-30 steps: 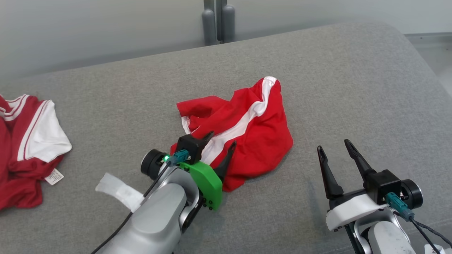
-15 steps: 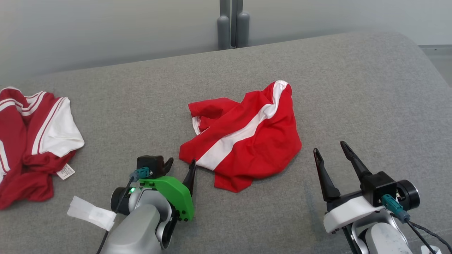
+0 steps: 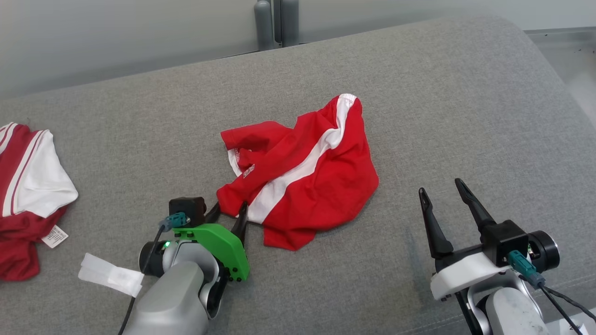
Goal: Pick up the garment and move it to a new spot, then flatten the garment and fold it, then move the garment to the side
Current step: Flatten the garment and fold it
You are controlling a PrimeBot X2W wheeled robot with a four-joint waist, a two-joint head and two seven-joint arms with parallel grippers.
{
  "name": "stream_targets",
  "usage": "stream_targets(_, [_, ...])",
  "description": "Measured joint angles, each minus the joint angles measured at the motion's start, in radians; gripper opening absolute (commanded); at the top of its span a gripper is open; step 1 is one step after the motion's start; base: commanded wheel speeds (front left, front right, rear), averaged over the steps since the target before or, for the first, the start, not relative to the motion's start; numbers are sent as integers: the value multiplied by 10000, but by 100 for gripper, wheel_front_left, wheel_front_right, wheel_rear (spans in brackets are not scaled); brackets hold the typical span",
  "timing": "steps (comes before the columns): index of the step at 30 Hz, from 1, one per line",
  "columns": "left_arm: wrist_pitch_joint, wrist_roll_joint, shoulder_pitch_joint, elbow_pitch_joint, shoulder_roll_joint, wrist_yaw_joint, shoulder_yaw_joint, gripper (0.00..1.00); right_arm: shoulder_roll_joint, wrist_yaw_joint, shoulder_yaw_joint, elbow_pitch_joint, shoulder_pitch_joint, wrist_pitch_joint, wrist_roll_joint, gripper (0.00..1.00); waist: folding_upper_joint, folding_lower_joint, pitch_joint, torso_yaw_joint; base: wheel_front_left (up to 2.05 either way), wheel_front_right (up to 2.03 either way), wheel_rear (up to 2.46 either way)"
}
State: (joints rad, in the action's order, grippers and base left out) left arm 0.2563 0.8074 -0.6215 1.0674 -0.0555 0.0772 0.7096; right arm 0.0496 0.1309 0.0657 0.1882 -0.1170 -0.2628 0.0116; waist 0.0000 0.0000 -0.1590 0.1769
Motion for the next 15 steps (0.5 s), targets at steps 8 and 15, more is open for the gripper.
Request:
stream_targets(8, [17, -224, -122, -38, 36, 119, 249, 0, 0, 0, -169, -4, 5, 0, -4, 100, 0, 0, 123, -148, 0, 0, 0])
stream_targets(15, [61, -466, -294, -562, -192, 0, -12, 0, -2, 0, -173, 42, 81, 0, -119, 100, 0, 0, 399, -493, 0, 0, 0])
